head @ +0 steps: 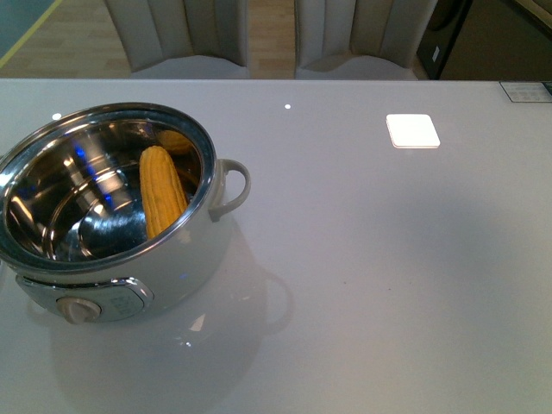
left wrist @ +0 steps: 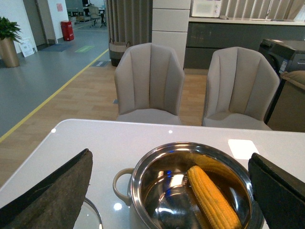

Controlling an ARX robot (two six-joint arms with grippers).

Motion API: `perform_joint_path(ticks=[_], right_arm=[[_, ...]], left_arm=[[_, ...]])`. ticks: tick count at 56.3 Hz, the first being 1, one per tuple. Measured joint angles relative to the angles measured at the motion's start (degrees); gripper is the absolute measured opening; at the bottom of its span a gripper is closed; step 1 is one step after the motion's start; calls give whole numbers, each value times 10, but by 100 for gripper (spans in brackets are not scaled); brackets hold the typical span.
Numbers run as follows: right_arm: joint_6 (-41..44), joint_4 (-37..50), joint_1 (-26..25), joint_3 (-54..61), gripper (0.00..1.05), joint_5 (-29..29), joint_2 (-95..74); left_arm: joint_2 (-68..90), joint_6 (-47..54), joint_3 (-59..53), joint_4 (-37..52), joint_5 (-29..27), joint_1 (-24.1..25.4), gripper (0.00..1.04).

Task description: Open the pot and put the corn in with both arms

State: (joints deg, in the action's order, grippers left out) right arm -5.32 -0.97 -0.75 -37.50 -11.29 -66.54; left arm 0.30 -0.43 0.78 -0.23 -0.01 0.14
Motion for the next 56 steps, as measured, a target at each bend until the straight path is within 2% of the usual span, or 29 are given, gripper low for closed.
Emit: perform_joint_path(ticks=[5, 9, 14, 16, 23, 31, 56], right_arm=[[19, 17, -6, 16, 94, 11, 28], [34, 195, 3, 84, 83, 85, 42], [41, 371, 5, 171, 65, 110, 59], [43, 404, 5, 194, 57, 111, 76], [48, 413, 5, 250, 25, 113, 133], [49, 404, 5, 281, 2, 113, 172], [51, 317, 5, 345, 2, 113, 323]], left_arm=[[0, 0, 0, 0, 0, 0, 98], [0, 0, 0, 0, 1, 0, 98], [0, 0, 0, 0, 0, 0, 98], [0, 0, 0, 0, 0, 0, 98], [0, 0, 0, 0, 0, 0, 98], [0, 0, 0, 0, 0, 0, 98], [0, 0, 0, 0, 0, 0, 98]])
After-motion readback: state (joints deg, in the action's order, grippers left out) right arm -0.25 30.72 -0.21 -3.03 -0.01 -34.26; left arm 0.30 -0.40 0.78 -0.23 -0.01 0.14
